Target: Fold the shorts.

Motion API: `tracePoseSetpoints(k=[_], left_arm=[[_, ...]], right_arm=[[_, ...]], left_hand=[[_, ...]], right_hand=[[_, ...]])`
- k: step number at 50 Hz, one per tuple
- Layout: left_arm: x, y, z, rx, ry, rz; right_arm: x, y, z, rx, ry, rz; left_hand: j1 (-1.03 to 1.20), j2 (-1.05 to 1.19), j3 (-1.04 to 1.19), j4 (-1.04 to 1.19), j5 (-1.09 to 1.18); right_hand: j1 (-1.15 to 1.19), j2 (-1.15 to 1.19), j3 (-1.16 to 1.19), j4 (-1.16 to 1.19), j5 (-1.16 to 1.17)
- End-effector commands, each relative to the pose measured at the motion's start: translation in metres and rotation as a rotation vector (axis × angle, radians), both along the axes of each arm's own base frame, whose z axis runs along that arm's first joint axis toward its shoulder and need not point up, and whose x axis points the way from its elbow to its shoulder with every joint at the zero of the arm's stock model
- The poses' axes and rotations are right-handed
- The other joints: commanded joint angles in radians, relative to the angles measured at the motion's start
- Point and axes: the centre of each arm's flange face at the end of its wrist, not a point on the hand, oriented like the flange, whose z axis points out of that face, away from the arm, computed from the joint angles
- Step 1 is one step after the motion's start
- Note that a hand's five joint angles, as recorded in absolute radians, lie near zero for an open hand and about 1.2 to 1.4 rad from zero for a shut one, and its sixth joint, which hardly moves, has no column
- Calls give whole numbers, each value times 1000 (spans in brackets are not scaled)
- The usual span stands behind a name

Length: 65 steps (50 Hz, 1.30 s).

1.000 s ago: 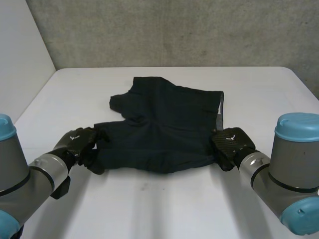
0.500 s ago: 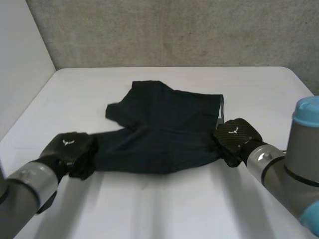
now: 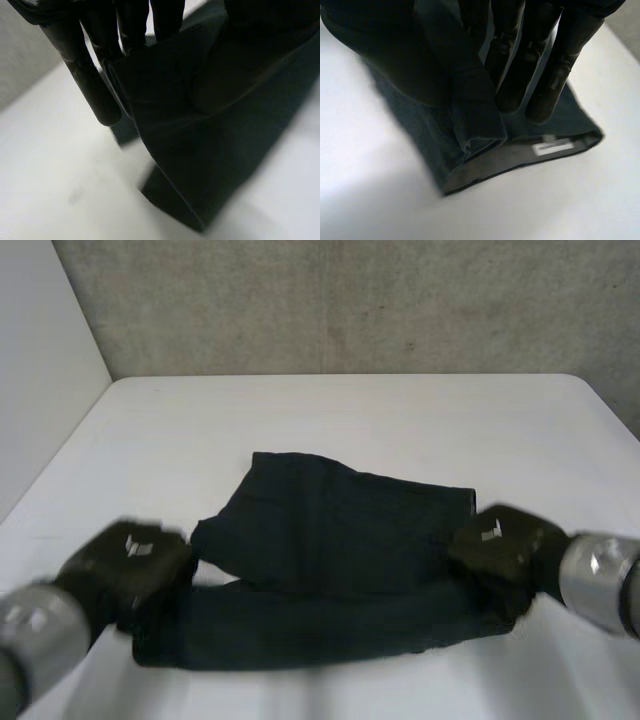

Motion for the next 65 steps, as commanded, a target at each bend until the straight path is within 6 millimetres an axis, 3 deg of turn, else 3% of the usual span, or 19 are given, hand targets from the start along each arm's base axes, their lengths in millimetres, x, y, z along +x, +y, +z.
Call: tracePoseSetpoints(k=[1,2,9,16,19,22,23,24,25,26,27,31,35,38,41,46,51,61,65], left_arm=[[-43,-87,-8,-183,75,-10],[-54,-106,-15,-206,76,-1],[-89,-186,-46,-304,35,133],[-123,-212,-83,-362,4,80],[-131,-219,-89,-399,23,61],[-143,-225,-94,-476,67,36],[-146,-225,-95,-492,77,32],[-148,-227,-98,-519,83,38],[-150,-227,-98,-530,82,37],[-151,-227,-99,-541,78,37],[-152,-227,-99,-554,73,36],[-154,-225,-98,-589,23,29],[-157,-215,-94,-592,-1,16],[-151,-205,-62,-609,16,32],[-139,-187,-47,-573,12,31],[-121,-156,-30,-501,79,43],[-103,-127,-36,-366,191,85],[-88,-107,-60,-248,206,117],[-87,-105,-64,-236,197,117]], right_arm=[[17,-67,-8,-97,-56,-115],[20,-82,-16,-113,-38,-145],[37,-135,-38,-316,-4,-251],[58,-160,-71,-496,35,-219],[65,-167,-81,-550,35,-205],[73,-173,-94,-608,18,-191],[75,-173,-97,-619,14,-191],[76,-176,-103,-634,9,-198],[76,-178,-105,-641,6,-201],[77,-179,-107,-644,5,-203],[77,-180,-108,-652,1,-206],[77,-181,-88,-684,-35,-227],[69,-173,-40,-711,-140,-278],[60,-155,-16,-653,-244,-316],[42,-131,-5,-524,-285,-355],[22,-99,-23,-283,-295,-396],[1,-80,-63,-73,-315,-449],[-8,-80,-97,-88,-342,-450],[-7,-85,-110,-83,-336,-454]], left_hand=[[257,199,211,200,262],[257,199,211,200,262],[257,199,211,200,262],[257,199,211,200,262],[257,199,211,200,262],[11,-46,-34,-46,17],[-94,-152,-140,-151,-89],[-444,-501,-490,-501,-438],[-674,-732,-720,-731,-669],[-894,-952,-940,-952,-889],[-965,-1022,-1011,-1022,-959],[-965,-1022,-1011,-1022,-959],[-964,-1022,-1010,-1021,-959],[-961,-1019,-1007,-1018,-956],[-949,-1007,-995,-1007,-944],[-952,-1010,-998,-1010,-947],[-949,-1007,-995,-1007,-944],[-946,-1004,-992,-1004,-941],[-946,-1004,-992,-1004,-941]], right_hand=[[423,233,183,206,252],[423,233,183,206,252],[423,233,183,206,252],[423,233,183,206,252],[423,233,183,206,252],[423,233,183,206,252],[369,179,129,151,198],[-292,-482,-531,-509,-463],[-653,-843,-892,-870,-824],[-799,-989,-1038,-1016,-970],[-799,-989,-1038,-1016,-970],[-799,-989,-1038,-1016,-970],[-799,-989,-1038,-1016,-970],[-799,-989,-1038,-1016,-970],[-799,-989,-1038,-1016,-970],[-768,-958,-1008,-986,-939],[-560,-750,-799,-777,-731],[-439,-630,-679,-657,-610],[-126,-316,-366,-343,-297]])
